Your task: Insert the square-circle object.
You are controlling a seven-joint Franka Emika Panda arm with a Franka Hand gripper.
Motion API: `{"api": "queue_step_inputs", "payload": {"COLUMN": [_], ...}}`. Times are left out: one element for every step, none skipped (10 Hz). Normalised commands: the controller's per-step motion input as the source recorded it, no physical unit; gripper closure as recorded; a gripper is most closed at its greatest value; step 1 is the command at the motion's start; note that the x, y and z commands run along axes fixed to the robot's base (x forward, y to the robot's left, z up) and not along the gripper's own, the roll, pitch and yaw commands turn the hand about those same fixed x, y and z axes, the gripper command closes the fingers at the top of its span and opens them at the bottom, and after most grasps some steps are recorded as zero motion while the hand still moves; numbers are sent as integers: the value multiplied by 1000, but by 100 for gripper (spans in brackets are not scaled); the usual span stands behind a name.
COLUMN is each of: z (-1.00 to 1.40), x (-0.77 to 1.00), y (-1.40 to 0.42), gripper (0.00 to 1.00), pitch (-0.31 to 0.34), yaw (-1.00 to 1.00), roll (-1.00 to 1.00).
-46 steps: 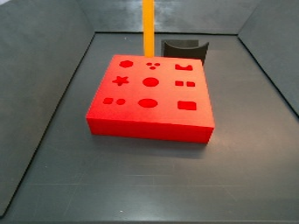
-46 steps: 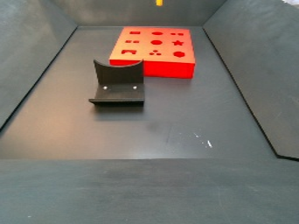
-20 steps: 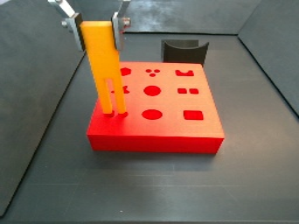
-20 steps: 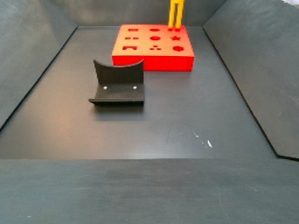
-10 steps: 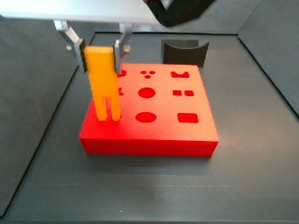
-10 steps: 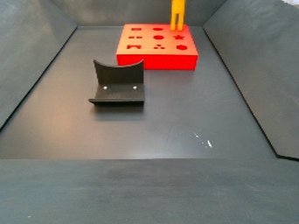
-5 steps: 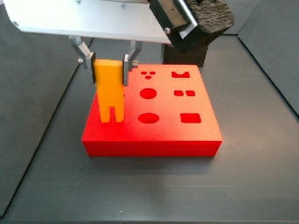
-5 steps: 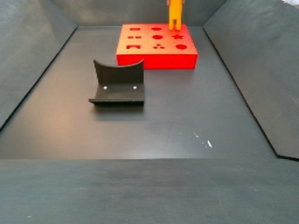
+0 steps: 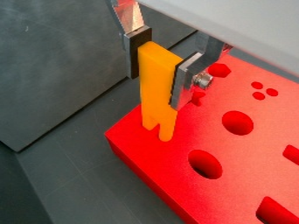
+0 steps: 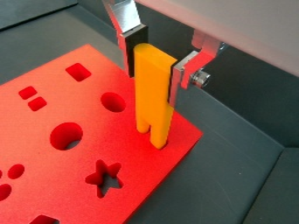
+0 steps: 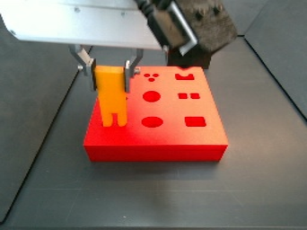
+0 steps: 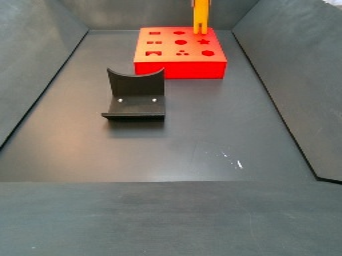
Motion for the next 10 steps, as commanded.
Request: {"api": "queue_step_inputs", "payload": {"z": [-889, -1000, -1000, -1000, -1000, 0, 0, -211, -429, -449], "x": [180, 154, 154, 223, 237, 0, 0, 43, 0, 0], "y": [0, 31, 11, 34, 34, 29, 0, 137, 323, 160], "gripper": [100, 100, 100, 100, 100, 100, 100, 100, 100, 100], "pitch": [-7, -46, -36, -20, -16, 6, 0, 0, -84, -74], "yaw": [0, 0, 0, 0, 0, 0, 0, 0, 0, 0], "roll": [131, 7, 0, 0, 0, 6, -4, -161, -370, -224]}}
